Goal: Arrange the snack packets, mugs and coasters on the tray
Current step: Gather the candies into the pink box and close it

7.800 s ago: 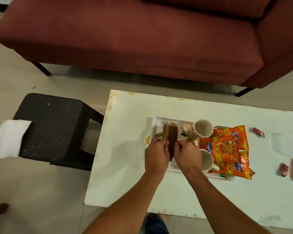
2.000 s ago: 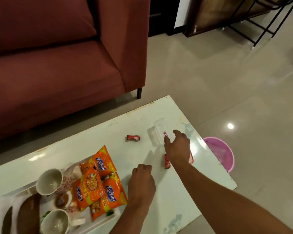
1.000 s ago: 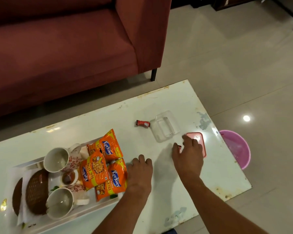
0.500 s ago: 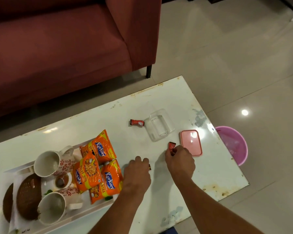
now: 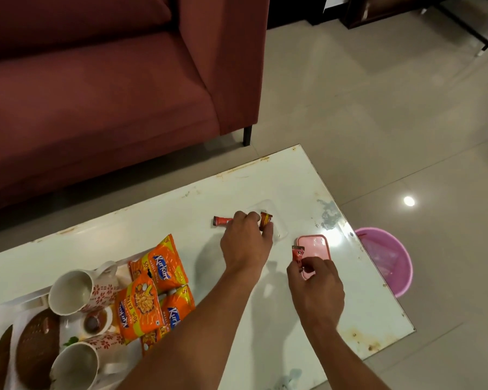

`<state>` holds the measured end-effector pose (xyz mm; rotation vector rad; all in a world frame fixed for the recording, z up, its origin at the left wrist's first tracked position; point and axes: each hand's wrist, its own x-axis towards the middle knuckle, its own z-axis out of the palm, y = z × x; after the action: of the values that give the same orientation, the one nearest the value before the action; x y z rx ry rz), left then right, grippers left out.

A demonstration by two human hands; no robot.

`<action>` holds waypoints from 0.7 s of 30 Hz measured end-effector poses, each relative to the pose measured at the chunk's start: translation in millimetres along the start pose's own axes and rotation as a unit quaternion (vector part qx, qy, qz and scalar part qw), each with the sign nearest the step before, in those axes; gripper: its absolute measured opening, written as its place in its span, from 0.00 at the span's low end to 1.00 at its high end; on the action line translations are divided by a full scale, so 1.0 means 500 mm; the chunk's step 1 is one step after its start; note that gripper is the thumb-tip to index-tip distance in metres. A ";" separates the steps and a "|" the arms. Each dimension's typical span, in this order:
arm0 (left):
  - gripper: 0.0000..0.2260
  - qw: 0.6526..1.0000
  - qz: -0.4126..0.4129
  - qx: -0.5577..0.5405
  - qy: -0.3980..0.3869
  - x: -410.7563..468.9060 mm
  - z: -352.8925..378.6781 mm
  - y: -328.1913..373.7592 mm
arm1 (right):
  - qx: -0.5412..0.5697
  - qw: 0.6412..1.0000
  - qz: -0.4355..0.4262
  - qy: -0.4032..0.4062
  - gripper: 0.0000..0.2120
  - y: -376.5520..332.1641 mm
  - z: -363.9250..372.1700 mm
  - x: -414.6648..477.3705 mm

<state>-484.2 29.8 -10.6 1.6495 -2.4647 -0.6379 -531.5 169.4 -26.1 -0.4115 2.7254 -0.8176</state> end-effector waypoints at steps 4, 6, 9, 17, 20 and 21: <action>0.14 0.998 -0.064 0.000 0.020 0.023 0.017 -0.045 | 0.023 0.999 -0.034 0.005 0.06 -0.042 0.009 0.036; 0.12 0.997 -0.063 0.024 0.030 0.026 0.020 -0.088 | 0.025 0.999 -0.048 0.003 0.06 -0.068 0.018 0.054; 0.14 0.999 -0.023 0.048 0.003 0.040 0.024 -0.145 | 0.016 0.997 -0.071 -0.012 0.08 -0.101 0.044 0.078; 0.13 0.992 0.035 0.110 -0.058 0.076 0.050 -0.180 | -0.021 0.992 -0.113 -0.042 0.14 -0.119 0.101 0.118; 0.11 0.989 0.040 0.129 -0.055 0.072 0.051 -0.183 | -0.003 0.995 -0.095 -0.019 0.10 -0.085 0.085 0.109; 0.10 0.991 0.032 0.118 -0.047 0.070 0.047 -0.182 | -0.003 0.996 -0.094 -0.010 0.08 -0.070 0.076 0.105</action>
<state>-427.7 -24.5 -73.2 1.6414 -2.7419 -0.4391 -561.0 104.4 -45.8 -0.6824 2.7018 -0.8463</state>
